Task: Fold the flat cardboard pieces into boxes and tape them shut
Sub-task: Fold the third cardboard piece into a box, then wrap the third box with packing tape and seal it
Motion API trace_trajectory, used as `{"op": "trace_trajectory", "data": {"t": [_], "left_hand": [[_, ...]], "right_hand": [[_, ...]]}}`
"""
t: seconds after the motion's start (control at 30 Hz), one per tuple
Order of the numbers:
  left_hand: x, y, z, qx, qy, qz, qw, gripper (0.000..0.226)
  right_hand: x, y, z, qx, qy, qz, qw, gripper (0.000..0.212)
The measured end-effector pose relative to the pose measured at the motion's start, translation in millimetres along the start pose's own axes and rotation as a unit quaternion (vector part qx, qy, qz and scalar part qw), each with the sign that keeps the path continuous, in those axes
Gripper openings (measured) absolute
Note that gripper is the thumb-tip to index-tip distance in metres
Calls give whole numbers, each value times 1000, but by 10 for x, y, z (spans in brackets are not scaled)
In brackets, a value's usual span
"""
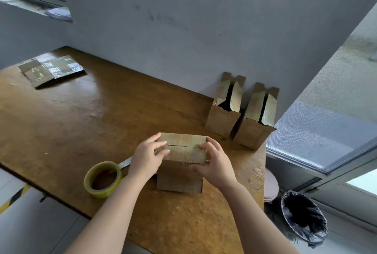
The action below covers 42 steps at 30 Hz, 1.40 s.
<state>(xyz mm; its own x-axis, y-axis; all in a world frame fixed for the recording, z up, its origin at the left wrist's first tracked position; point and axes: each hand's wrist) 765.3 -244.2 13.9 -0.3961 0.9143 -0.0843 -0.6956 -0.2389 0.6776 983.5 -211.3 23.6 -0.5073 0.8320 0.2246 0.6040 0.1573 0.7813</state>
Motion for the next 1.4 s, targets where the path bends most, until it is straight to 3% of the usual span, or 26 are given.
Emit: {"op": "trace_trajectory", "data": {"t": [0.23,0.37,0.47,0.63,0.73,0.9,0.97,1.03,1.13,1.2,1.27,1.4], "left_hand": [[-42,-88,-136,40,12,-13,999,37],[-100,-182,-40,74,-21,-27,997,39],[-127,-255,2,85,-21,-11,996,40],[-79,-206,-1,91,-14,-27,995,40],[-81,-220,3,107,-14,-19,994,40],[-112,-101,-105,95,-6,-29,995,44],[-159,8,-317,116,39,63,991,44],[-229,142,-590,197,151,133,960,45],[-323,256,-924,293,306,67,903,58],[-378,241,-1062,338,318,26,886,42],[-410,219,-1109,335,300,42,892,11],[-382,238,-1019,202,276,100,934,5]], "right_hand": [[150,-9,-39,-51,11,-56,997,68],[20,-44,128,-80,-25,-88,993,69],[-67,-137,177,-87,-42,-71,993,70],[45,-168,66,-213,43,-97,971,77],[71,-362,-81,-191,100,-130,968,68],[57,-483,-47,-186,102,-132,968,54],[67,-498,-32,-188,95,-127,969,53],[82,-538,-58,-189,92,-121,970,54],[88,-582,-104,-188,89,-108,972,54],[95,-580,-124,-182,85,-107,974,55],[95,-571,-138,-178,82,-111,974,55],[102,-529,-174,-161,77,-116,977,55]]}}
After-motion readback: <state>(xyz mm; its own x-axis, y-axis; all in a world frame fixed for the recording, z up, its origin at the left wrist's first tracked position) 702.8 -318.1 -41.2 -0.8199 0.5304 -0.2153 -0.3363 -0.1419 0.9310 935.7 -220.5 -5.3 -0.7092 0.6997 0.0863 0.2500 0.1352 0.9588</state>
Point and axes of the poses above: each hand's wrist, its own x-axis towards the middle knuckle, its own y-axis out of the back of the hand, z = x × y, and after that the axes turned 14 degrees about y, right-handed
